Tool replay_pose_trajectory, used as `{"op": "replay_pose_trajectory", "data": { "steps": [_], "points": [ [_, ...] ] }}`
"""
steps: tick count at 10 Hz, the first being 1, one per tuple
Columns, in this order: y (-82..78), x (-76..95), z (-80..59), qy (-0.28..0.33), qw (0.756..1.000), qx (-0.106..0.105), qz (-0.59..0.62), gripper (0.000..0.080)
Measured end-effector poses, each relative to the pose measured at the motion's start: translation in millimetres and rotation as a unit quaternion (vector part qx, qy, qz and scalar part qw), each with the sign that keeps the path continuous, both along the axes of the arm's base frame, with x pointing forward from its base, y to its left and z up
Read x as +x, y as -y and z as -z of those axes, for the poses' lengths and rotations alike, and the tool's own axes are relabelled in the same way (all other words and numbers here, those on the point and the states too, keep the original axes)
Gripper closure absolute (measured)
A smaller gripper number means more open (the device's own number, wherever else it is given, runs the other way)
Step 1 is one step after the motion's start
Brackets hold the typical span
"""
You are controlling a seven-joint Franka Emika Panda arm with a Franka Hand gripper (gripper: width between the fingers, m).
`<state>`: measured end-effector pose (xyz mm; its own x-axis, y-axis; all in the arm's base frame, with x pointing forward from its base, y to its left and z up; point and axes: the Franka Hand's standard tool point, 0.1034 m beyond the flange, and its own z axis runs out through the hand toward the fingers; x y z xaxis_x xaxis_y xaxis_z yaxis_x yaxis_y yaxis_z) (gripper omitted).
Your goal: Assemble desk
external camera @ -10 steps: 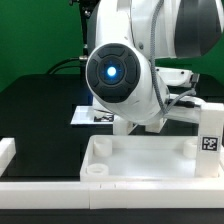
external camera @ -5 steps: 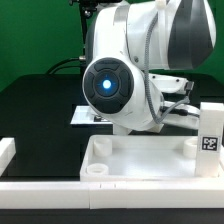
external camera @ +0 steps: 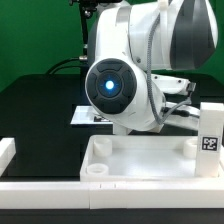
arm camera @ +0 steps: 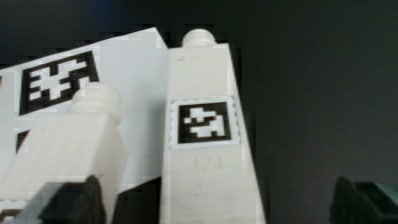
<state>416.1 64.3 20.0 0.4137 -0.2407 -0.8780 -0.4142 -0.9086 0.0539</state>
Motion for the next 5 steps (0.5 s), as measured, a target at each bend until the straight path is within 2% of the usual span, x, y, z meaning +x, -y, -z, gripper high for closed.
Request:
{"op": "replay_pose_trajectory", "data": {
  "steps": [1, 2, 3, 5],
  "points": [
    [0.1, 0.1, 0.1, 0.000, 1.000, 0.000, 0.000, 0.0286],
    [0.2, 0.1, 0.2, 0.000, 1.000, 0.000, 0.000, 0.0424],
    [0.2, 0.1, 0.1, 0.000, 1.000, 0.000, 0.000, 0.0523],
    [0.3, 0.1, 0.1, 0.000, 1.000, 0.000, 0.000, 0.0522]
  ]
}}
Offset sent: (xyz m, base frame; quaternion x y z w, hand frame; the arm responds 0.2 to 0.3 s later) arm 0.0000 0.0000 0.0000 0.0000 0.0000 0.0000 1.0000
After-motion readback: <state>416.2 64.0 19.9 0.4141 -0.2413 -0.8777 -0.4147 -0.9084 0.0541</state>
